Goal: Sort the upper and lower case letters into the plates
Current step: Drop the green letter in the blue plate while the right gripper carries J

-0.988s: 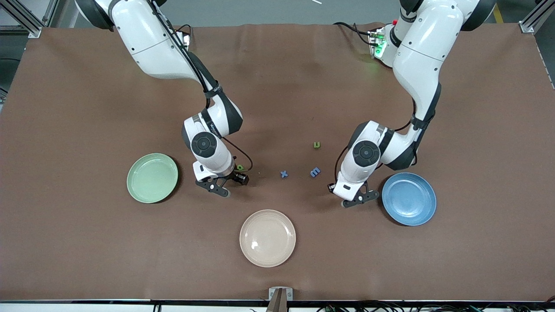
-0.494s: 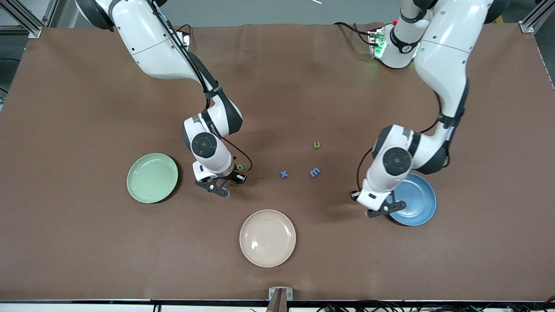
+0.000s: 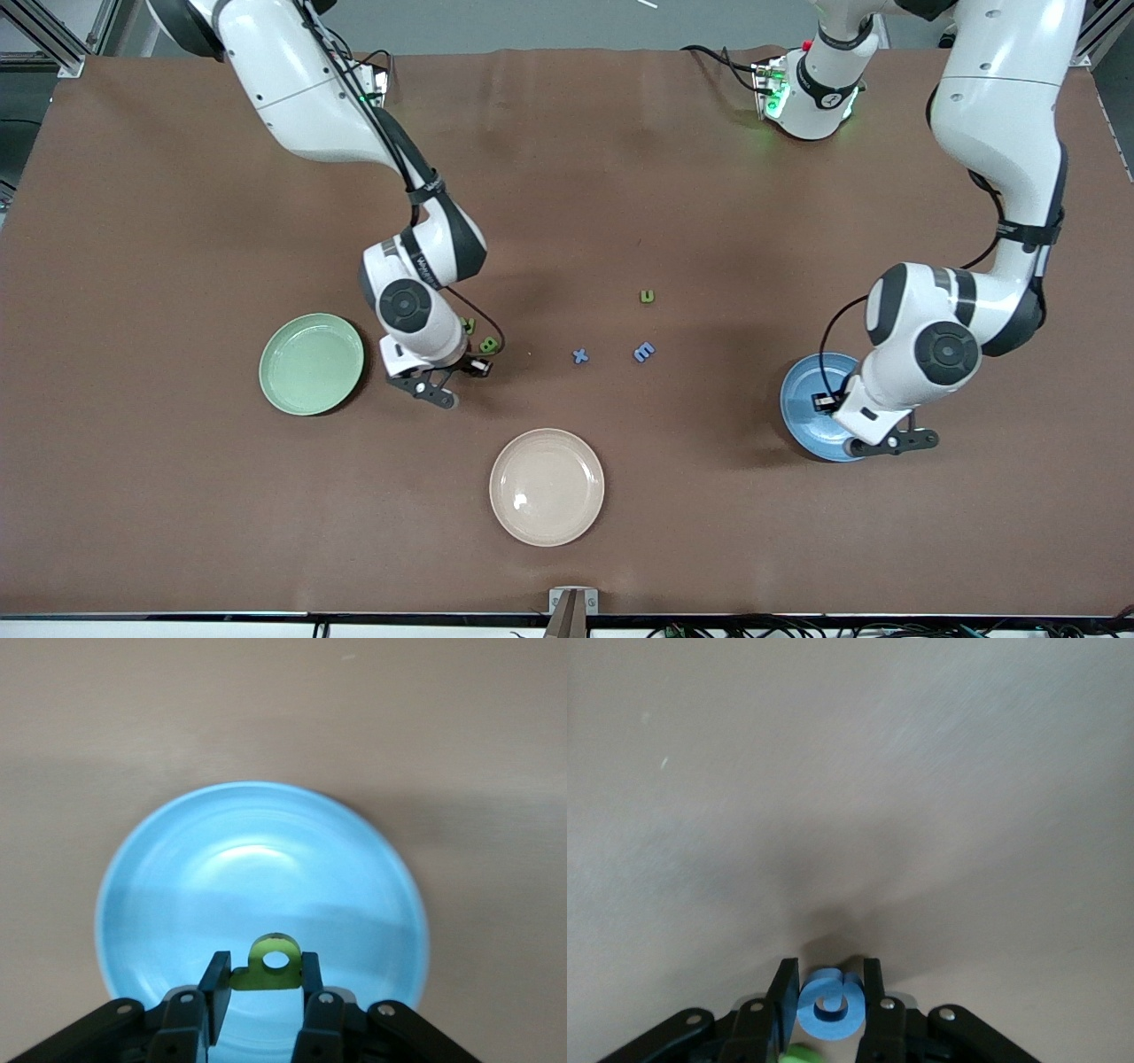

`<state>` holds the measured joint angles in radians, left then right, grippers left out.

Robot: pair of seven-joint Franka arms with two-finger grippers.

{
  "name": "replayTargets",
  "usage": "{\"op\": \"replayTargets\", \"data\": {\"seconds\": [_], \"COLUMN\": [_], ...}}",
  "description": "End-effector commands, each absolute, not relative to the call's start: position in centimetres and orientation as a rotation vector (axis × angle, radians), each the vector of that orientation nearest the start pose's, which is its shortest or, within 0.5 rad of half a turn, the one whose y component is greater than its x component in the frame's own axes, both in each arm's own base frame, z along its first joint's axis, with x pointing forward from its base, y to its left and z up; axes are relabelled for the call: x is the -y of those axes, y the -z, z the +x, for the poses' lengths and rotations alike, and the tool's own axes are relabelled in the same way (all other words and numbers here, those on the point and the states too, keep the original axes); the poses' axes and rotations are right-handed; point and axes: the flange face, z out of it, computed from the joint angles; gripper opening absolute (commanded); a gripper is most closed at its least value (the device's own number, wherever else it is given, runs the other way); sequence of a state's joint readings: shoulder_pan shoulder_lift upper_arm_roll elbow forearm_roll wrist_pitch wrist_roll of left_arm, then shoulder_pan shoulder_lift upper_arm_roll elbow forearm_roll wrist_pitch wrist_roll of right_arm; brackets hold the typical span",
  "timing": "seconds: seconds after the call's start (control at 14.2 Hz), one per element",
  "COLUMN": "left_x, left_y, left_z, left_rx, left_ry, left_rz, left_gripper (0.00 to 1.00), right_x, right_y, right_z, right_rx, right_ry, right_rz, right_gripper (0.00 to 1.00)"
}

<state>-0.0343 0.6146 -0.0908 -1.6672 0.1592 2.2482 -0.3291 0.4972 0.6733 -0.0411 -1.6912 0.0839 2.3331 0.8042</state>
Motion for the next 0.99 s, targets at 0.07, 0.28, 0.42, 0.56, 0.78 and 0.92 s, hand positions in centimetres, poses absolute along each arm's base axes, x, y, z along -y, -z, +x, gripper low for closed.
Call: {"op": "replayTargets", "data": {"seconds": [0.07,0.28,0.42,0.56,0.78,0.92], "left_x": [5.4,5.7,7.0,10.7,18.2,23.3], "left_y": [-23.6,-24.0,-24.9,-26.1,-27.0,-26.5], "left_z": [67.1,67.2,66.9,66.2,64.3,62.6], "left_rx": [0.172,0.187,0.191,0.220,0.361,0.441], "left_ry": [-0.062,-0.052,-0.064,-0.082,-0.127,-0.157], "left_rz": [-3.053,-3.055,-3.062,-3.086,-3.112,-3.116], "left_gripper": [0.53,1.00,1.00,1.00,1.00,1.00], "right_x": [-21.4,-12.3,-8.8,-7.0,-6.5,-6.4], "right_y": [-27.6,-27.3,-25.4,-23.3,-22.0,-21.2], "right_z": [61.9,60.7,59.2,58.1,56.9,56.7], "right_rx": [-0.497,-0.387,-0.323,-0.328,-0.335,-0.338], "right_ry": [-0.127,-0.136,-0.120,-0.136,-0.181,-0.199], "right_rz": [-3.083,-3.089,-3.092,-3.095,-3.098,-3.100], "right_gripper": [0.00,0.00,0.00,0.00,0.00,0.01]}}
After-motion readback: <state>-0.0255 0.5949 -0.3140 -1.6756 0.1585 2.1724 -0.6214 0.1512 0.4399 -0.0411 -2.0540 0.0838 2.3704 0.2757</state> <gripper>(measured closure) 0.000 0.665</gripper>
